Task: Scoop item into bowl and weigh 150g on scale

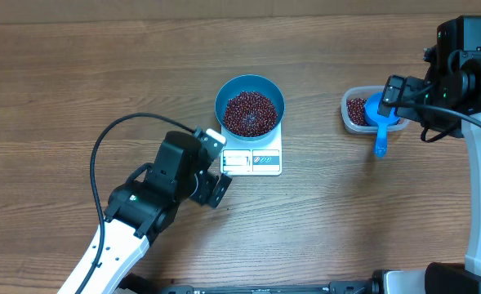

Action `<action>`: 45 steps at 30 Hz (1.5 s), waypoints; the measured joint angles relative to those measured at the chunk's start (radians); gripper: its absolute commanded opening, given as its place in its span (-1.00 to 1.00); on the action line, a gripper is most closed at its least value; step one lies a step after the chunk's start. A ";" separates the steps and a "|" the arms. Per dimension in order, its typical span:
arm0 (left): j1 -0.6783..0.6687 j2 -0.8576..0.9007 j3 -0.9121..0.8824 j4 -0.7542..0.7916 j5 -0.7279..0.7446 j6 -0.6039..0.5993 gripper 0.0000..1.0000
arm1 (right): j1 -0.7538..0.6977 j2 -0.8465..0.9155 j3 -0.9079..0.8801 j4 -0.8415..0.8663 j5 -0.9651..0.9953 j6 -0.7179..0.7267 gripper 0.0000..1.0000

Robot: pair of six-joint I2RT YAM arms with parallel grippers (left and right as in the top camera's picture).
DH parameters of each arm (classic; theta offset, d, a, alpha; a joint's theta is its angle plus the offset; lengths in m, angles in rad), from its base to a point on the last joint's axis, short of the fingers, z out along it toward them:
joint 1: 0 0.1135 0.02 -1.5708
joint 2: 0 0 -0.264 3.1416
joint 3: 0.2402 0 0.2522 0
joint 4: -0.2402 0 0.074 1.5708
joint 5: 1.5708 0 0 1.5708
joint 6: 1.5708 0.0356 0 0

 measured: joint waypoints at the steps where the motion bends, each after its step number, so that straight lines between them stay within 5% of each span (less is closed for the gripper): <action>1: 0.000 0.000 0.003 -0.037 -0.006 0.000 0.99 | 0.000 0.000 0.000 0.000 0.000 -0.001 1.00; 12: 0.000 -0.006 0.109 -0.414 -0.047 0.000 0.99 | 0.000 0.000 0.000 0.000 -0.006 0.000 1.00; 24: 0.000 -0.054 0.135 -0.424 -0.062 -0.019 0.99 | 0.000 0.000 0.000 0.000 -0.006 0.000 1.00; 31: 0.006 -0.224 0.135 -0.427 -0.091 -0.027 0.99 | 0.000 0.000 0.000 0.000 -0.006 0.000 1.00; 45: 0.253 -0.501 0.111 -0.333 -0.039 -0.028 0.99 | 0.000 0.000 0.000 0.000 -0.006 0.000 1.00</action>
